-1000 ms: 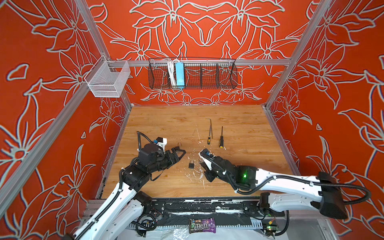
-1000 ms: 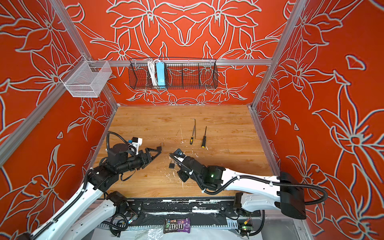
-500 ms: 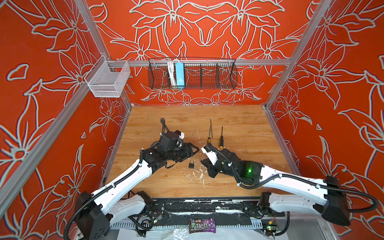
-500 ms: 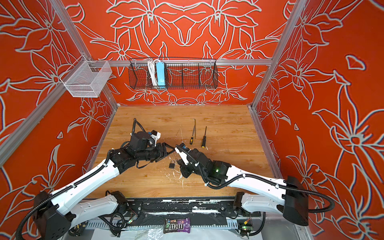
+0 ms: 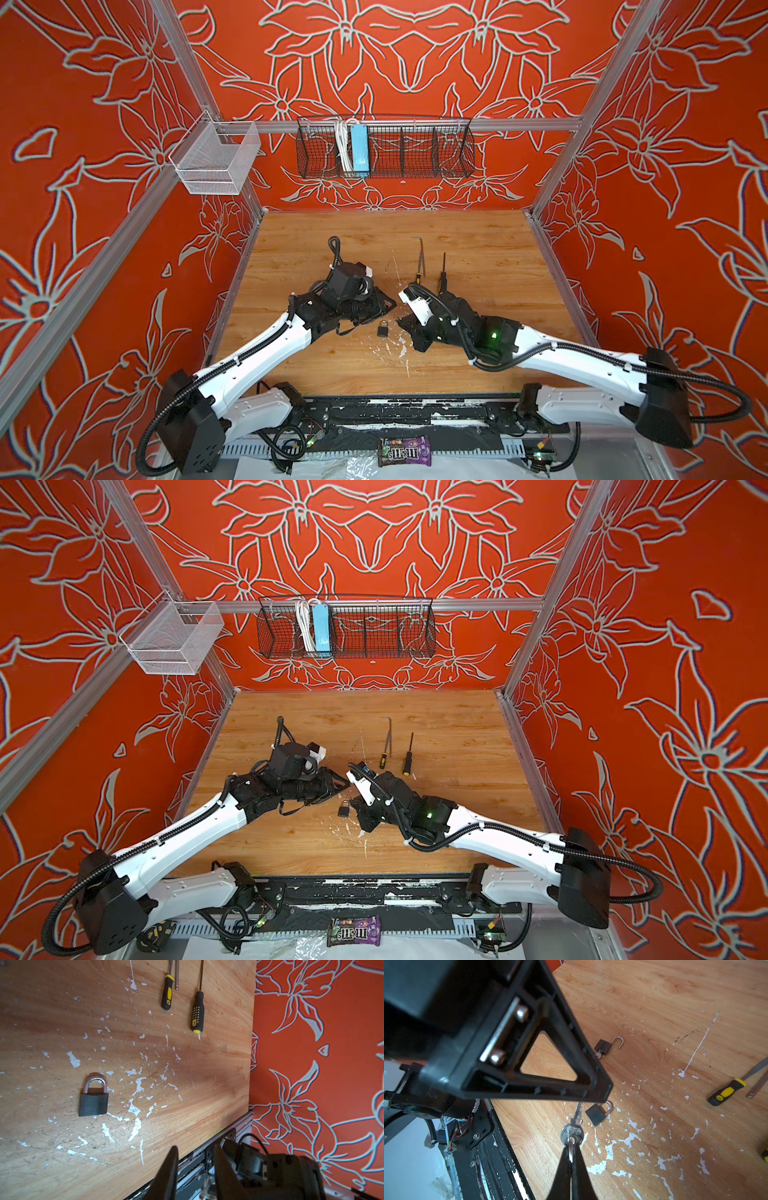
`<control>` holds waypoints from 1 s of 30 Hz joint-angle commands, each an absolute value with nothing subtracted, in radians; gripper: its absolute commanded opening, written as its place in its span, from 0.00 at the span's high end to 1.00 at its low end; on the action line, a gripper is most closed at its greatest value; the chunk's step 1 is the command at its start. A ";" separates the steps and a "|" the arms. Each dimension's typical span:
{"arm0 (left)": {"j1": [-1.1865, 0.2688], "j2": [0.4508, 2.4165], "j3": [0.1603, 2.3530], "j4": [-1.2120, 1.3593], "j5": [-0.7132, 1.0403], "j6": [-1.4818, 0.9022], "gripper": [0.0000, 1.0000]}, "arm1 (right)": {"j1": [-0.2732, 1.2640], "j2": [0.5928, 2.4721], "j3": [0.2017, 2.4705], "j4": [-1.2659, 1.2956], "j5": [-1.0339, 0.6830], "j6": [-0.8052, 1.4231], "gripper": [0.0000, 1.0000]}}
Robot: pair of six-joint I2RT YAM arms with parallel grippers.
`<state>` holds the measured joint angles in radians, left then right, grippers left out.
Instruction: Unlock with the key
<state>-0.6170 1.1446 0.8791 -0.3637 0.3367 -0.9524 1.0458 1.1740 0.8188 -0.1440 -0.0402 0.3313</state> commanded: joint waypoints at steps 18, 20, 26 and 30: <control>-0.623 1.163 0.880 -0.357 0.278 -0.986 1.00 | 1.031 1.216 0.862 -0.146 -0.044 0.333 0.94; -0.621 1.156 0.882 -0.363 0.275 -0.992 1.00 | 1.031 1.216 0.864 -0.155 -0.026 0.327 0.87; -0.620 1.134 0.895 -0.430 0.194 -1.041 1.00 | 1.031 1.200 0.867 -0.186 0.029 0.271 0.57; -0.614 1.132 0.912 -0.467 0.154 -1.127 1.00 | 1.034 1.187 0.875 -0.209 0.066 0.196 0.54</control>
